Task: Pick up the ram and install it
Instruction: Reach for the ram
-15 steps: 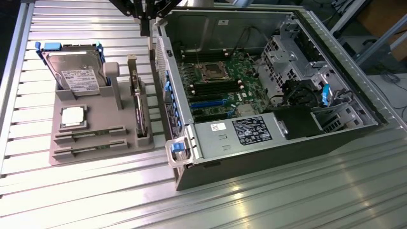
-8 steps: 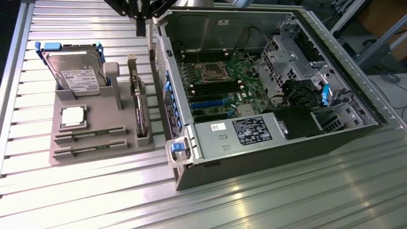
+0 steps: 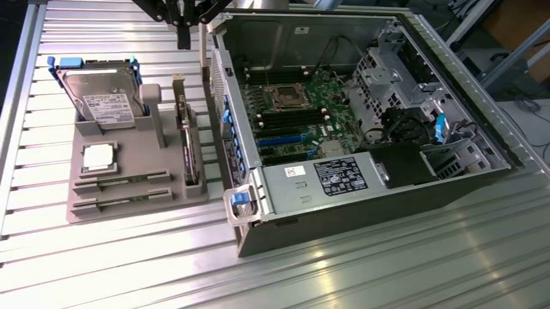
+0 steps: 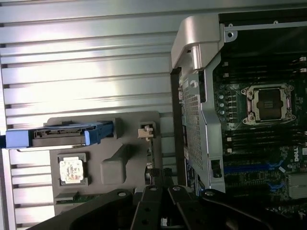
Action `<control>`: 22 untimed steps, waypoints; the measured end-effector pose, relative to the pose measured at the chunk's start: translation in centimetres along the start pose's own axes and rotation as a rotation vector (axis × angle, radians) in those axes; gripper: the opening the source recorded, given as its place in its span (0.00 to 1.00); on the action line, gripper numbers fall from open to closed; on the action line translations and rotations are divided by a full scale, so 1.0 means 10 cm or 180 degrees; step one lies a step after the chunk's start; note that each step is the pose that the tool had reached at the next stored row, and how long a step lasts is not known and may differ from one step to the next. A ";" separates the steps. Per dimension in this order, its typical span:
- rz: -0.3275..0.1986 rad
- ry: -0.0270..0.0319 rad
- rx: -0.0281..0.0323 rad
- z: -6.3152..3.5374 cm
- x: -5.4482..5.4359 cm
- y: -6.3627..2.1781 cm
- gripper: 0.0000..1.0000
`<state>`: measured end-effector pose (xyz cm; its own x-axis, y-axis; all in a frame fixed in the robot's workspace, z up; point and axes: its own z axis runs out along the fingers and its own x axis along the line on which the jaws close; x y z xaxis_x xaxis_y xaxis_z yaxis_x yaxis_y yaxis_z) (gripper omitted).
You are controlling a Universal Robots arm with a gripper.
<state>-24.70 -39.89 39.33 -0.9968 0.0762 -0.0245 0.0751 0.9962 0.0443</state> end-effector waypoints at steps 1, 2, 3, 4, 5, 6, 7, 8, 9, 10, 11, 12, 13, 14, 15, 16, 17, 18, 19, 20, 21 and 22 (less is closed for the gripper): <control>0.0000 0.0000 0.0000 -0.001 0.01 -0.001 0.11; 0.0000 0.0000 0.0000 -0.001 0.02 -0.002 0.11; 0.0000 0.0000 0.0000 -0.001 0.03 -0.002 0.11; 0.0000 0.0000 0.0000 -0.001 0.04 -0.003 0.11; 0.0000 0.0000 0.0000 -0.001 0.04 -0.003 0.11; 0.0000 0.0000 0.0000 -0.002 0.05 -0.004 0.11; 0.0000 0.0000 0.0000 -0.003 0.07 -0.006 0.11; 0.0000 0.0000 0.0000 -0.003 0.09 -0.007 0.11; 0.0000 0.0000 0.0000 -0.003 0.09 -0.007 0.11; 0.0000 0.0000 0.0000 -0.003 0.10 -0.008 0.11; 0.0000 0.0000 0.0000 -0.004 0.11 -0.008 0.11; 0.0000 0.0000 0.0000 -0.004 0.13 -0.010 0.11; 0.0000 0.0000 0.0000 -0.004 0.14 -0.011 0.11; 0.0000 0.0000 0.0000 -0.004 0.15 -0.011 0.11; 0.0000 0.0000 0.0000 -0.005 0.16 -0.012 0.11; 0.0000 0.0000 0.0000 -0.005 0.17 -0.013 0.11; 0.0000 0.0000 0.0000 -0.005 0.19 -0.015 0.11; 0.0000 0.0000 0.0000 -0.006 0.21 -0.016 0.11; 0.0000 0.0000 0.0000 -0.007 0.26 -0.020 0.11; 0.0000 0.0000 0.0000 -0.008 0.28 -0.021 0.11; 0.0000 0.0000 0.0000 -0.009 0.30 -0.023 0.11; 0.0000 0.0000 0.0000 -0.010 0.33 -0.025 0.11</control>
<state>-28.00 -39.89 39.33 -0.9968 0.0762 -0.0244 0.0751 0.9962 0.0442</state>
